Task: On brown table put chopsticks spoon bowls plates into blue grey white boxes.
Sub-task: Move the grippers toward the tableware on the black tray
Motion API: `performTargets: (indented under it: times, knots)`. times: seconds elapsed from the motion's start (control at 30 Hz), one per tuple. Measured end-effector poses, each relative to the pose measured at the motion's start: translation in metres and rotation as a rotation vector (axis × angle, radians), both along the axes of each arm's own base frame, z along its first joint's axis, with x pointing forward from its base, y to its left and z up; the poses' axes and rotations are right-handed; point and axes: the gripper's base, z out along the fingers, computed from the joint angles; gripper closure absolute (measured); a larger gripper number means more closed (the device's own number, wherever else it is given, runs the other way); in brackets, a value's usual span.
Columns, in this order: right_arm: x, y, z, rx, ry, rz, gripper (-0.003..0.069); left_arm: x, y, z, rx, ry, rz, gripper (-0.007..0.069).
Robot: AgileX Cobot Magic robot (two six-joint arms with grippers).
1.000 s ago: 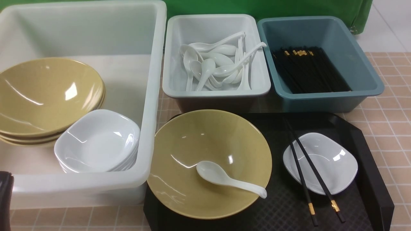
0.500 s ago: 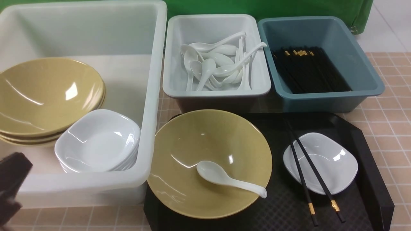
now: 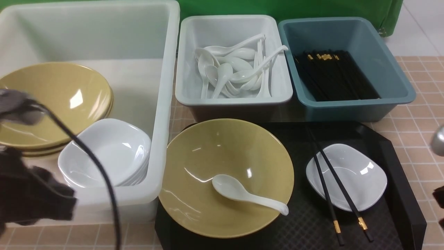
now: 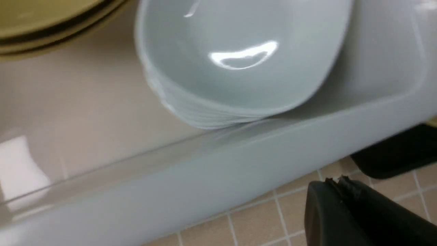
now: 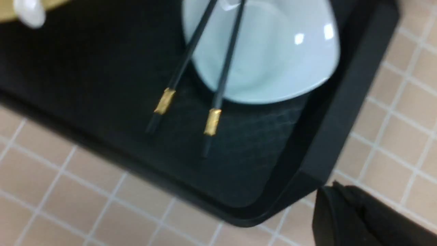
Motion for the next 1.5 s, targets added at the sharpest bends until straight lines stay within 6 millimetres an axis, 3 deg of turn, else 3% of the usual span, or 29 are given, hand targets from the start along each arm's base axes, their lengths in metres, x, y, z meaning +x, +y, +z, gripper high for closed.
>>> performTargets:
  times: [0.23, 0.37, 0.53, 0.63, 0.67, 0.73, 0.83, 1.0, 1.13, 1.33, 1.5]
  knots:
    - [0.030, 0.025, 0.002, 0.116, 0.092, 0.007, 0.0604, 0.024, -0.056, 0.000, 0.027, 0.072, -0.250, 0.0623]
    - [0.055, 0.038, -0.007, 0.121, 0.149, 0.006, 0.0523, 0.030, -0.088, -0.006, 0.048, 0.107, -0.362, 0.0623]
    - [0.081, 0.049, -0.021, 0.105, 0.185, 0.005, 0.0371, 0.029, -0.097, -0.012, 0.058, 0.132, -0.397, 0.0623]
    - [0.106, 0.059, -0.035, 0.098, 0.203, -0.002, 0.0212, 0.029, -0.098, -0.012, 0.063, 0.131, -0.401, 0.0623]
    - [0.106, 0.059, -0.035, 0.099, 0.201, -0.001, 0.0204, 0.029, -0.098, -0.012, 0.064, 0.131, -0.401, 0.0623]
    - [0.123, 0.066, -0.048, 0.089, 0.228, -0.008, 0.0120, 0.029, -0.098, -0.012, 0.069, 0.129, -0.403, 0.0623]
    - [0.140, 0.073, -0.062, 0.083, 0.242, -0.013, 0.0073, 0.029, -0.097, -0.013, 0.076, 0.125, -0.403, 0.0623]
    - [0.164, 0.081, -0.092, 0.050, 0.289, -0.038, 0.0085, 0.030, -0.097, -0.013, 0.081, 0.123, -0.403, 0.0623]
    - [0.171, 0.083, -0.106, 0.028, 0.311, -0.053, 0.0104, 0.030, -0.097, -0.013, 0.081, 0.123, -0.403, 0.0623]
    - [0.174, 0.083, -0.113, 0.014, 0.322, -0.053, 0.0133, 0.031, -0.095, -0.013, 0.104, 0.112, -0.405, 0.0623]
    - [0.172, 0.081, -0.114, -0.012, 0.348, -0.051, 0.0241, 0.031, -0.094, -0.013, 0.114, 0.107, -0.405, 0.0623]
